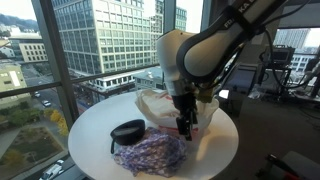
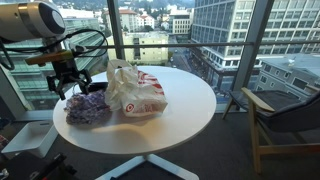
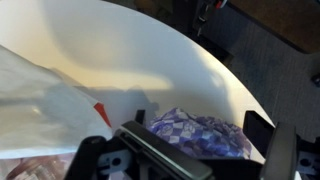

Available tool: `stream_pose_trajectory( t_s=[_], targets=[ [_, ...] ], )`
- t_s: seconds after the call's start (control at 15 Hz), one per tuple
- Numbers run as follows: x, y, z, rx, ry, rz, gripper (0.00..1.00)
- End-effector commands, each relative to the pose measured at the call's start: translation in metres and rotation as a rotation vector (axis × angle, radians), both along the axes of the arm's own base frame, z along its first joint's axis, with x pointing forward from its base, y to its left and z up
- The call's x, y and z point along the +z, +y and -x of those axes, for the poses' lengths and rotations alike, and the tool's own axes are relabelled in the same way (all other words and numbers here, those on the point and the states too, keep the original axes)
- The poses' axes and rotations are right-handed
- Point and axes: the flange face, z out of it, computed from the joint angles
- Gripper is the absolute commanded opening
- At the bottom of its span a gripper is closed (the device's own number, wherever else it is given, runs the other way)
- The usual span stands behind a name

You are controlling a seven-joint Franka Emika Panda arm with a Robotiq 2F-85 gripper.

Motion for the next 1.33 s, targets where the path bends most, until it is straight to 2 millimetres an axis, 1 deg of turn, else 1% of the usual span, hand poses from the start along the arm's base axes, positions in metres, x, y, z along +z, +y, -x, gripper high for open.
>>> stream_pose_trajectory(
  t_s=[0.0,0.07,0.2,0.4,0.53,0.6,0.67,0.73,0.93,1.0,1.13,1.27],
  targets=[
    [-0.030,0.036,0.008,0.112,0.003,0.061,1.00],
    [-0.034,0.047,0.010,0.146,-0.007,0.073,1.00],
    [-0.039,0.066,0.008,0.195,-0.046,0.099,1.00],
    [-0.038,0.093,-0.001,0.262,-0.099,0.105,1.00],
    [-0.035,0.105,-0.007,0.290,-0.123,0.094,1.00],
    [-0.032,0.109,-0.007,0.295,-0.125,0.096,1.00],
    [-0.023,0.108,-0.005,0.286,-0.108,0.100,1.00],
    [-0.034,0.101,-0.001,0.283,-0.099,0.092,1.00],
    [-0.030,0.105,-0.003,0.285,-0.106,0.090,1.00],
    [-0.035,0.100,-0.002,0.273,-0.077,0.072,1.00],
    [-0.043,0.105,-0.006,0.234,-0.062,0.037,1.00],
    [-0.041,0.111,-0.019,0.173,-0.073,-0.028,1.00]
  ],
)
